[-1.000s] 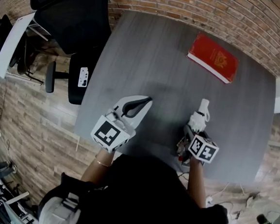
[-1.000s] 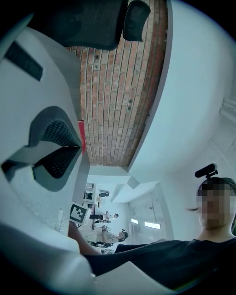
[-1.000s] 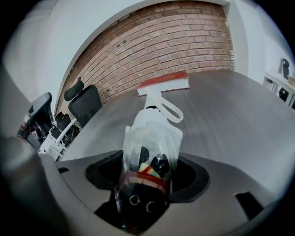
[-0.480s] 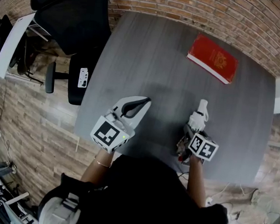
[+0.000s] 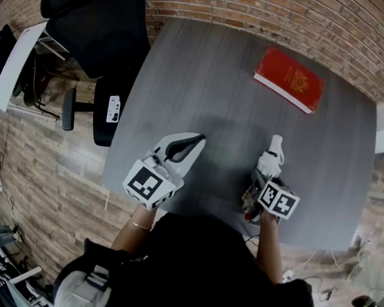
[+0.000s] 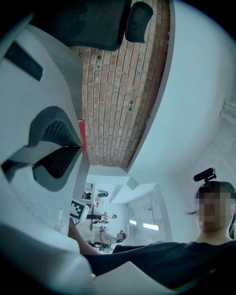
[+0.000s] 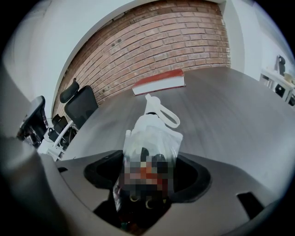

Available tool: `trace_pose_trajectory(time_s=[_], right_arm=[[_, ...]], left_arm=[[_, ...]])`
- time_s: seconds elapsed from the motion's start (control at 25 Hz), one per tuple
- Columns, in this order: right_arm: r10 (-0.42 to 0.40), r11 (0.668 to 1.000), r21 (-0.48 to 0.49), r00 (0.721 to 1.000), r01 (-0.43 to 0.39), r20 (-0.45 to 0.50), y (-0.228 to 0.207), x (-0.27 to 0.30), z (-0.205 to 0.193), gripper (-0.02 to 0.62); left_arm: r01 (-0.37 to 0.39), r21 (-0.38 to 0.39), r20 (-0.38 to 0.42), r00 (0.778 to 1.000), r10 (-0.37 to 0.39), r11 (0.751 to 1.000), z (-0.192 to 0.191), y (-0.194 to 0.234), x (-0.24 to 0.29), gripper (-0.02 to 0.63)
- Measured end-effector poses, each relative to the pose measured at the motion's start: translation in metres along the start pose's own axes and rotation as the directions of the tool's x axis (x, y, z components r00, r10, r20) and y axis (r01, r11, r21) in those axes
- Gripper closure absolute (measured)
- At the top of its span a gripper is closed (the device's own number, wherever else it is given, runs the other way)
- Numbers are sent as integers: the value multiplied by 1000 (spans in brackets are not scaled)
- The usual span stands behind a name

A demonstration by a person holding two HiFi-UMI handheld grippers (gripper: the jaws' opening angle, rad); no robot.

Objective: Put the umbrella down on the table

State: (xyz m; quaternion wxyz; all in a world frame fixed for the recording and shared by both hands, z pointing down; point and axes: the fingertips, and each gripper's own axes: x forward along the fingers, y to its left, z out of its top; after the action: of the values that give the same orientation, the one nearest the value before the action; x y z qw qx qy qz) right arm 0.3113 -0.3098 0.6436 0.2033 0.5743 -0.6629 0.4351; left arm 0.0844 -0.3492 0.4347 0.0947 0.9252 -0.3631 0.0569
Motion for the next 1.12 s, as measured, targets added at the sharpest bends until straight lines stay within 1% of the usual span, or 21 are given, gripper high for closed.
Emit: trace_pose_trajectory(time_s=[0.32, 0.44, 0.64, 0.72, 0.8, 0.88, 0.96, 1.04, 1.12], right_arm=[[0, 1000, 0, 1000, 0, 30, 3, -9, 5, 252], [-12, 1000, -22, 999, 13, 52, 1, -16, 8, 247], [-2, 999, -33, 995, 5, 98, 0, -28, 11, 247], [4, 1000, -31, 993, 0, 121, 3, -36, 14, 247], [13, 1000, -24, 989, -9, 148, 5, -45, 18, 247], [25, 999, -27, 984, -21, 177, 7, -54, 20, 262], [38, 999, -32, 979, -32, 200, 7, -65, 20, 281], [40, 999, -29, 971, -34, 234, 5, -77, 21, 316], [25, 1000, -25, 958, -18, 286, 0, -93, 22, 366]], left_arm=[[4, 9, 2, 1000, -4, 1000, 4, -6, -6, 604], [8, 9, 5, 1000, -8, 1000, 4, -9, -8, 604], [14, -24, 29, 999, -13, 1000, 8, -16, -13, 604], [19, -14, 35, 999, -19, 1000, 10, -21, -14, 604], [32, 18, 52, 998, -33, 999, 15, -26, -15, 604], [41, 37, 65, 997, -43, 998, 19, -32, -16, 604], [45, 41, 66, 997, -48, 998, 19, -38, -17, 604], [50, 42, 59, 997, -53, 998, 18, -46, -19, 604], [58, 47, 53, 997, -60, 997, 18, -53, -20, 604]])
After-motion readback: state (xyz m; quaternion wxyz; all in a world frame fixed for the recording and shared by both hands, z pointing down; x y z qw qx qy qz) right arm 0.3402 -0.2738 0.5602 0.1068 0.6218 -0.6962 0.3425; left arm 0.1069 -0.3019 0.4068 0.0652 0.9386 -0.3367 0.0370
